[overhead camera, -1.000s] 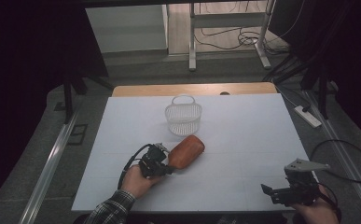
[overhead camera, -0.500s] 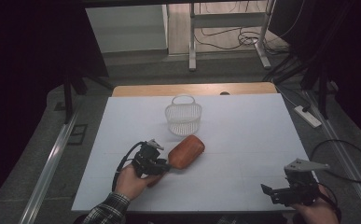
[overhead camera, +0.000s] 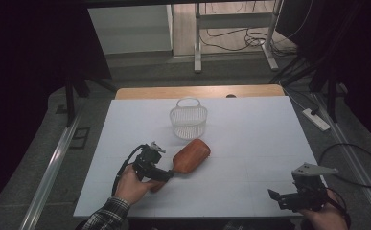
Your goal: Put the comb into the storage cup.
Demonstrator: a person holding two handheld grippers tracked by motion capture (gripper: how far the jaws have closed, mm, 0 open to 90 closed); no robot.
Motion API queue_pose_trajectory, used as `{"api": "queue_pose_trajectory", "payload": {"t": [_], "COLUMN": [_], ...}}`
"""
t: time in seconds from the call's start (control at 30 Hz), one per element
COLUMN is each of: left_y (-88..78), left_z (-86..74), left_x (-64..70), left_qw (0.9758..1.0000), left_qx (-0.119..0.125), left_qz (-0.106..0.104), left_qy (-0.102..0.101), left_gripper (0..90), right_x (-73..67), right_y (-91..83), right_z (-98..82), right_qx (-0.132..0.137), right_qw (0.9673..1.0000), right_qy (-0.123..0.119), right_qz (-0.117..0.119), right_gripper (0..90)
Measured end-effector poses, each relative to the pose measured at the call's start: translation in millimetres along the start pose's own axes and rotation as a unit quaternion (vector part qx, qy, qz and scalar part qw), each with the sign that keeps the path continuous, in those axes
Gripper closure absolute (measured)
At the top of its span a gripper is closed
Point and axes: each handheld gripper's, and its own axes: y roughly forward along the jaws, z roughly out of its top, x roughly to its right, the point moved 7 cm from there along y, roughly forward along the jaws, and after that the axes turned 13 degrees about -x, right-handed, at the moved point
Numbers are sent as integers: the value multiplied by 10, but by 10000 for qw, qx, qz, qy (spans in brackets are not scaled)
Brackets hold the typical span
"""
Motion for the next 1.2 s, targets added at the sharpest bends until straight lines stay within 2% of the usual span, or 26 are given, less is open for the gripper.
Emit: {"api": "queue_pose_trajectory", "payload": {"t": [0.1,0.2,0.23,0.47,0.57,0.87,1.2], "left_y": [31,45,49,119,168,377,463], "left_z": [18,39,49,103,104,80,76], "left_x": [-4,-2,6,40,35,56,81], "left_qw": [9999,9999,9998,9996,9995,9985,9973], "left_qx": [-84,-116,-117,-196,-226,-418,-611], "left_qz": [-68,-118,-165,-133,-84,-171,-116], "left_qy": [1,1,23,152,186,304,396], "left_gripper": [67,12,12,0,0,0,0], "right_x": [-1,-1,-1,-2,-1,-1,-4], "right_y": [1,1,1,4,4,6,5], "right_z": [-1,-2,-2,-3,-4,-4,-4], "right_qx": [-7,-10,-10,-24,-31,-32,-28], "right_qw": [10000,10000,10000,10000,10000,10000,10000], "right_qy": [-4,-7,-7,-11,-14,-14,-23], "right_qz": [-4,-6,-7,-16,-19,-10,-8], "right_gripper": [0,0,0,0,0,0,0]}}
